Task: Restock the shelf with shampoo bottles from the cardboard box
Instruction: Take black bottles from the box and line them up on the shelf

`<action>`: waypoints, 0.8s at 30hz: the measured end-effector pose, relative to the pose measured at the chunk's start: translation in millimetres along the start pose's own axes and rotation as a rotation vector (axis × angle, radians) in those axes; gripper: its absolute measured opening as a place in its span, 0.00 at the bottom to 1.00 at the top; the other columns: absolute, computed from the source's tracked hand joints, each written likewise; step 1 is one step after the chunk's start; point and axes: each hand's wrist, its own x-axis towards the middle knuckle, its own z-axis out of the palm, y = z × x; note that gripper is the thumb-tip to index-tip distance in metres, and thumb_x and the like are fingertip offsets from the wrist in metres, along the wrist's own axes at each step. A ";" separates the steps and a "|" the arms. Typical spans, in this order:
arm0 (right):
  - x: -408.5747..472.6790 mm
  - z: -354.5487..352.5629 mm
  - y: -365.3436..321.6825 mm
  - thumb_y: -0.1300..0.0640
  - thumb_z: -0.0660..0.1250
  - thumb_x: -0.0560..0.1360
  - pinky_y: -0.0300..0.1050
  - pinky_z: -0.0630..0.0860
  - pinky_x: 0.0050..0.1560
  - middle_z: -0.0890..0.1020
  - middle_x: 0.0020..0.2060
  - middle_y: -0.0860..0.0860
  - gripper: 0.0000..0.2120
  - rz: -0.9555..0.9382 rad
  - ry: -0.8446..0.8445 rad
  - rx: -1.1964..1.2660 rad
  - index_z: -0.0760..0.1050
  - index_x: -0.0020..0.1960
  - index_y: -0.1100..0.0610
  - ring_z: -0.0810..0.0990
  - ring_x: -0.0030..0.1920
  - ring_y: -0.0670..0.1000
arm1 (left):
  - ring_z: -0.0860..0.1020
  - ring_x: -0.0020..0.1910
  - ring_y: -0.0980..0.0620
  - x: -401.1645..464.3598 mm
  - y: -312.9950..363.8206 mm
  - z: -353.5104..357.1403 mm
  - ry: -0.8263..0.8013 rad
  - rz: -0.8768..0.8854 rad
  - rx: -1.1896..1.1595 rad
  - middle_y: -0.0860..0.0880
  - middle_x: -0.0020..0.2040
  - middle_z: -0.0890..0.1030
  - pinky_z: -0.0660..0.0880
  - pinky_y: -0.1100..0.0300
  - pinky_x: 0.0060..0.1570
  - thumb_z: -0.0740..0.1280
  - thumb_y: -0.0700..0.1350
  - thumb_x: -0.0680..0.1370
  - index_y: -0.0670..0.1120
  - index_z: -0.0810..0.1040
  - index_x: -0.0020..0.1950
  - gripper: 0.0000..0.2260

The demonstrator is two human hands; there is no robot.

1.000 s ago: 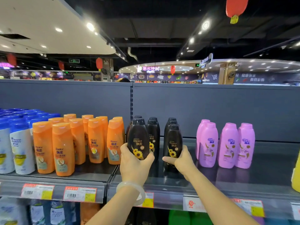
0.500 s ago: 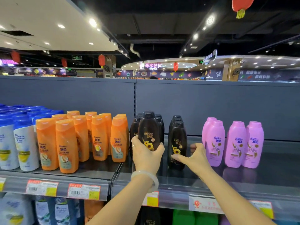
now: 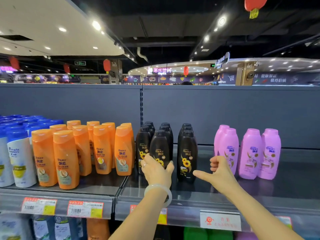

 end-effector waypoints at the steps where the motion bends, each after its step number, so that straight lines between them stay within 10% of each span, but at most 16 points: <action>1: 0.7 3.1 0.0 0.53 0.79 0.62 0.42 0.69 0.50 0.70 0.54 0.52 0.31 0.006 -0.012 0.002 0.63 0.56 0.55 0.72 0.56 0.52 | 0.66 0.65 0.42 -0.1 0.7 -0.3 -0.005 -0.008 0.036 0.41 0.66 0.65 0.67 0.50 0.64 0.71 0.51 0.71 0.40 0.59 0.68 0.32; 7: 1.6 25.8 -1.5 0.51 0.79 0.61 0.46 0.70 0.61 0.67 0.64 0.54 0.44 0.036 -0.129 -0.080 0.59 0.67 0.58 0.69 0.63 0.52 | 0.65 0.67 0.43 -3.3 -5.5 -10.8 -0.135 -0.022 0.297 0.42 0.68 0.65 0.67 0.48 0.64 0.65 0.61 0.73 0.42 0.56 0.70 0.35; 13: 2.7 29.1 -1.2 0.51 0.79 0.60 0.49 0.72 0.62 0.69 0.65 0.55 0.43 0.064 -0.107 -0.071 0.59 0.67 0.58 0.71 0.63 0.53 | 0.72 0.62 0.43 5.2 -5.5 -34.3 -0.223 -0.007 0.289 0.43 0.63 0.72 0.72 0.51 0.60 0.72 0.52 0.71 0.41 0.67 0.62 0.27; 24: 5.9 33.2 1.1 0.55 0.74 0.69 0.47 0.76 0.54 0.79 0.54 0.52 0.22 0.017 -0.136 -0.110 0.69 0.58 0.56 0.78 0.52 0.51 | 0.77 0.55 0.47 12.9 -14.8 -45.6 -0.294 0.087 0.108 0.46 0.57 0.79 0.73 0.57 0.54 0.73 0.46 0.71 0.44 0.72 0.63 0.22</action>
